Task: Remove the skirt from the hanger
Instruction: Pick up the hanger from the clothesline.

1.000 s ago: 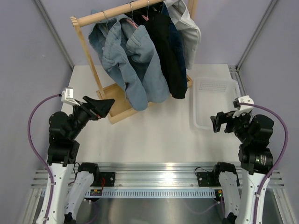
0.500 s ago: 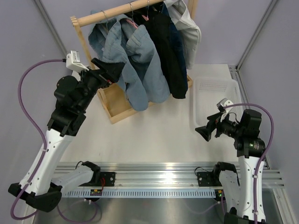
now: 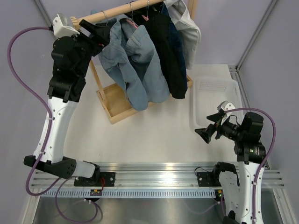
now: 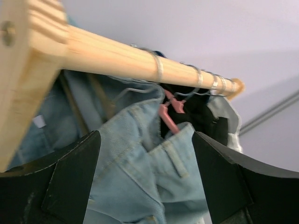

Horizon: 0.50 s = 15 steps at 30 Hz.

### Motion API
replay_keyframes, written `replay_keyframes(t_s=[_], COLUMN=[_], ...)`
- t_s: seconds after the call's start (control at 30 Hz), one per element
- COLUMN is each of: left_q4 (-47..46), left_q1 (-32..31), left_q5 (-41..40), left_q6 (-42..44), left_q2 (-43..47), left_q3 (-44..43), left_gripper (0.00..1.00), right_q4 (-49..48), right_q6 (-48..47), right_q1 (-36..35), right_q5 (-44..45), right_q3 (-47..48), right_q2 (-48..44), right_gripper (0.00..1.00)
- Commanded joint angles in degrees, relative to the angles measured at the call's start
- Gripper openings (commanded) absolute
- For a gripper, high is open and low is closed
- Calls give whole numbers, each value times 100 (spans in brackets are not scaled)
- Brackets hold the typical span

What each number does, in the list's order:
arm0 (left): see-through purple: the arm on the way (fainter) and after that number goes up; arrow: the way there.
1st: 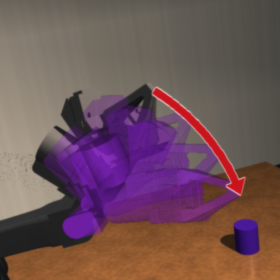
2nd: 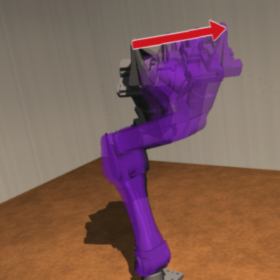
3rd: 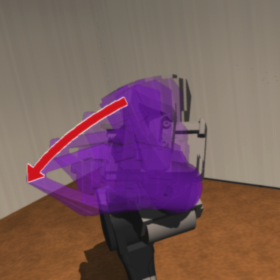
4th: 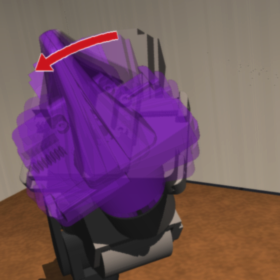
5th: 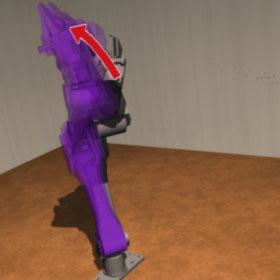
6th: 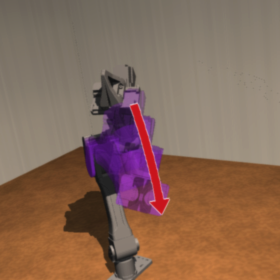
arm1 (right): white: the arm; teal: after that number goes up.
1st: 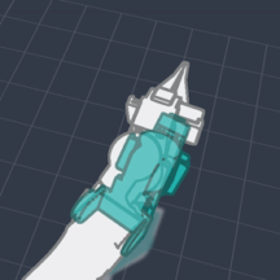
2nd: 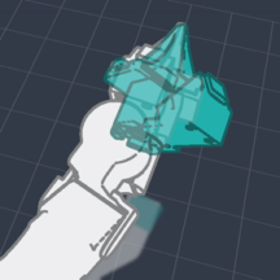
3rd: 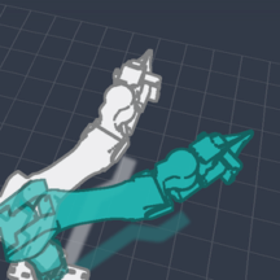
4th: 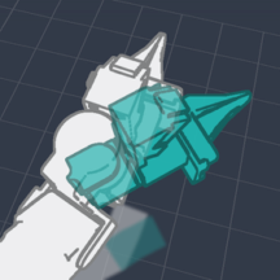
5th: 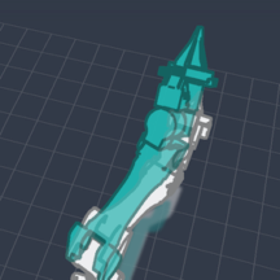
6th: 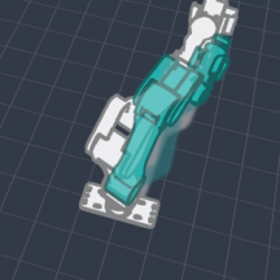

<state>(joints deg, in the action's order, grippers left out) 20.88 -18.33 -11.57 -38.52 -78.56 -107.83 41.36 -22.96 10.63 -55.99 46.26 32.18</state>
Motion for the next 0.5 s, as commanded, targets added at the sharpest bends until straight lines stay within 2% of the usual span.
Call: replay_keyframes(t_s=[0.0,0.13,0.27,0.4,0.47], left_q4=[118,-14,-58,-146,-347], left_q1=[294,409,409,374,304], left_q5=[313,472,332,-46,-371], left_q6=[-383,-604,-700,-657,-569], left_q2=[-168,-264,-396,-449,-379], left_q3=[-142,60,60,122,323], left_gripper=[80,74,64,54,53], right_q4=[-243,-243,-243,-234,-217], right_q6=[-16,-7,2,2,-7], right_q1=[-9,-9,-9,-9,-9], right_q5=[61,79,79,62,53], right_q3=[-21,-21,-21,-21,-20], right_q2=[-54,-63,-63,-72,-89], right_gripper=[100,100,99,99,99])
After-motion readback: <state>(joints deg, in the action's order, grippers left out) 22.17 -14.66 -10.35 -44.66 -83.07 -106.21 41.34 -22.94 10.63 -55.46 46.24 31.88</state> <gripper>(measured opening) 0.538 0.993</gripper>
